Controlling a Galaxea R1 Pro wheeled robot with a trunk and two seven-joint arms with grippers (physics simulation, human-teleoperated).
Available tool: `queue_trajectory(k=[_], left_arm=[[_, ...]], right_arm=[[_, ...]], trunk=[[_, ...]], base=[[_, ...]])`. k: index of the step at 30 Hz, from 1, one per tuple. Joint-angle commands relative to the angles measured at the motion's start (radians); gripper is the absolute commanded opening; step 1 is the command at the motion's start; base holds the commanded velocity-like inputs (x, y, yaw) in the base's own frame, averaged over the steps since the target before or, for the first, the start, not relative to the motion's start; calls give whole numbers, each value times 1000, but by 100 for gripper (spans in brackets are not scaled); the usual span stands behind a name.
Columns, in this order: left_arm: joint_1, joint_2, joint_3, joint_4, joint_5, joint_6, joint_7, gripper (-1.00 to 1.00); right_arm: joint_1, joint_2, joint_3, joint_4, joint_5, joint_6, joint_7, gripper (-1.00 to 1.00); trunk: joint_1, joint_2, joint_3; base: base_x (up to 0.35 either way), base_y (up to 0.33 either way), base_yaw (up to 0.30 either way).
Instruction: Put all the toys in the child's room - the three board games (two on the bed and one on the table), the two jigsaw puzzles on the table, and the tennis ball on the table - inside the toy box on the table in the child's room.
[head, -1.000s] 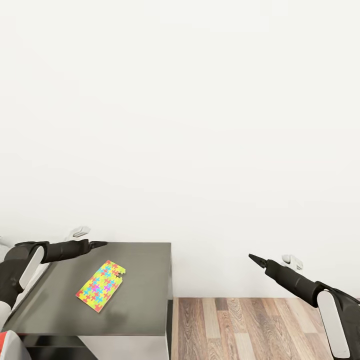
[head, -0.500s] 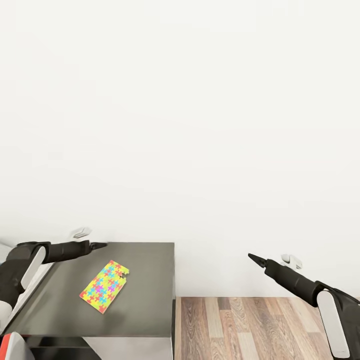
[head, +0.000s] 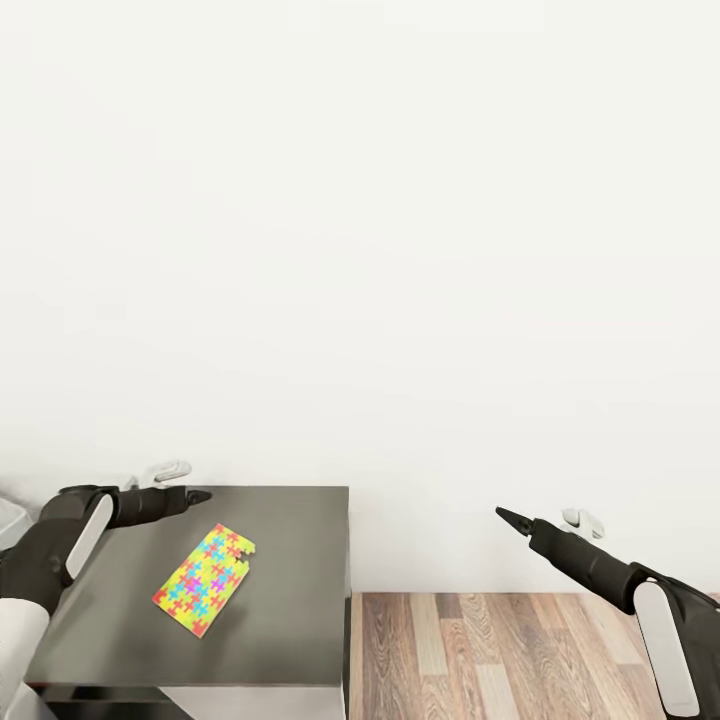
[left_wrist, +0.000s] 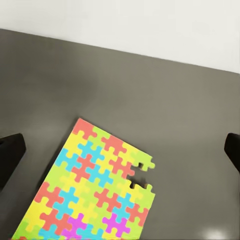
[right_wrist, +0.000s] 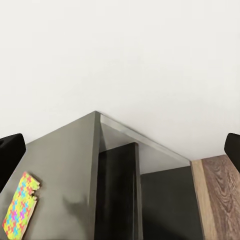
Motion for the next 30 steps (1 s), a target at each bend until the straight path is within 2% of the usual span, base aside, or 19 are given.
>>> queue_trajectory(k=[1,13,15,18,21,23,25,30], left_arm=[[-1,-1,2,0,1,4,-2,100],[-1,-4,-2,0,-9,-3,4,100],[-1,-5,-3,0,-24,-3,4,100],[-1,-5,-4,0,-67,-2,4,100],[-1,-5,-4,0,-129,-1,5,100],[-1,-7,-4,0,-151,-1,5,100],[-1,-10,-4,0,-167,-1,5,100],[-1,-12,-4,4,-178,-2,5,100]], right_arm=[[-1,0,-2,0,2,6,5,100],[-2,0,-2,2,2,5,5,100],[-2,0,-2,2,2,5,5,100],[-2,0,-2,2,2,5,5,100],[-1,0,-2,2,2,5,5,100],[-1,0,-2,3,2,5,5,100],[-2,0,-2,3,2,5,5,100],[-2,1,-2,3,2,5,4,100]], trunk=[[1,-2,-4],[1,-2,-24],[1,-2,-27],[1,-2,-32],[1,-2,-37],[1,-2,-40],[1,-2,-43],[1,-2,-52]], base=[[50,0,0],[9,0,0],[0,0,0],[0,0,0],[0,0,0],[0,0,0],[0,0,0],[0,0,0]])
